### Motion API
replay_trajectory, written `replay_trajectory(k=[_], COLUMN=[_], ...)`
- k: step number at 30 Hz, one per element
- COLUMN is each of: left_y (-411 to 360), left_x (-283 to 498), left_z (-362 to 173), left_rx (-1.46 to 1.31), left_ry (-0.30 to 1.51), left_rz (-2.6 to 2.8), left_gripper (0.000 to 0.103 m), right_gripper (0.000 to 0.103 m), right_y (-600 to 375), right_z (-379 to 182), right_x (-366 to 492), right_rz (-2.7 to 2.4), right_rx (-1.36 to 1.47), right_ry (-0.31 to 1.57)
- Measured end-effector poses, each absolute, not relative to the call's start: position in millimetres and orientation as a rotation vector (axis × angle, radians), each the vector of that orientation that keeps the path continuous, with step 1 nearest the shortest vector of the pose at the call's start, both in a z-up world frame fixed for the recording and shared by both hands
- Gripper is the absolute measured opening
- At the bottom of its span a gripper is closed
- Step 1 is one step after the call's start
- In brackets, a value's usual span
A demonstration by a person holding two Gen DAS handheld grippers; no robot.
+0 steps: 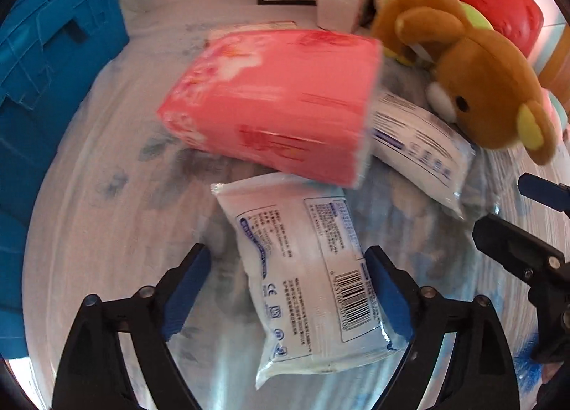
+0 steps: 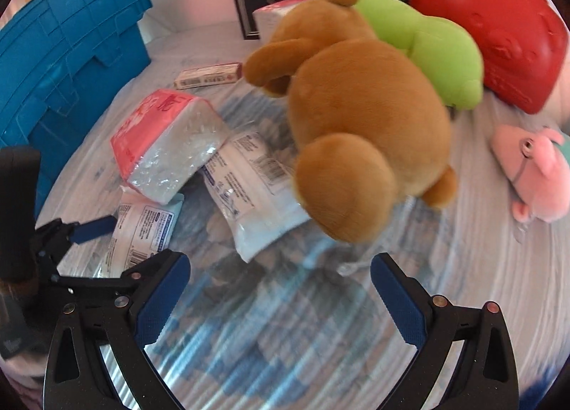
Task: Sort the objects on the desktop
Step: 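Grasp a white wipe packet with each gripper, then carry both wipe packets into the blue bin and open both grippers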
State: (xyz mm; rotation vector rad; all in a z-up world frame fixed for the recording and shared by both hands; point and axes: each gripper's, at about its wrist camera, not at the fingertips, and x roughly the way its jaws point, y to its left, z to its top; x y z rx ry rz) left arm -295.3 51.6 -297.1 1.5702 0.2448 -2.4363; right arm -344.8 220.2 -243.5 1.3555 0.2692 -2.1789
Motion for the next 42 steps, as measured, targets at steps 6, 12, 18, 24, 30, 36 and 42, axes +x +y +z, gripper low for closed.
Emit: replay_trajectory(k=[6, 12, 18, 24, 30, 36, 42], left_y=[49, 32, 17, 14, 14, 23, 36], left_x=[-286, -287, -291, -298, -294, -272, -242], left_z=[-291, -288, -284, -280, -260, -226, -177], left_rx=[1.563, 1.528, 1.497, 1.483, 1.431, 1.351, 1.209], left_ry=[0.247, 0.248, 0.241, 0.233, 0.226, 0.214, 0.177], left_rz=[-2.462, -2.433, -2.420, -2.417, -2.447, -2.490, -2.554], left_gripper=[0.056, 0.051, 0.048, 0.045, 0.044, 0.044, 0.044], right_gripper=[0.099, 0.099, 0.099, 0.077, 0.066, 0.064, 0.064], right_y=[202, 187, 174, 173, 191, 213, 226], right_z=[-249, -260, -274, -275, -264, -235, -183], right_x=[-355, -366, -374, -379, -369, -337, -300], right_rz=[-2.176, -2.174, -2.180, -2.200, -2.172, -2.183, -2.253], right_rx=[1.319, 1.295, 1.262, 1.242, 1.276, 1.243, 1.115], right_ry=[0.306, 0.353, 0.421, 0.444, 0.354, 0.294, 0.267])
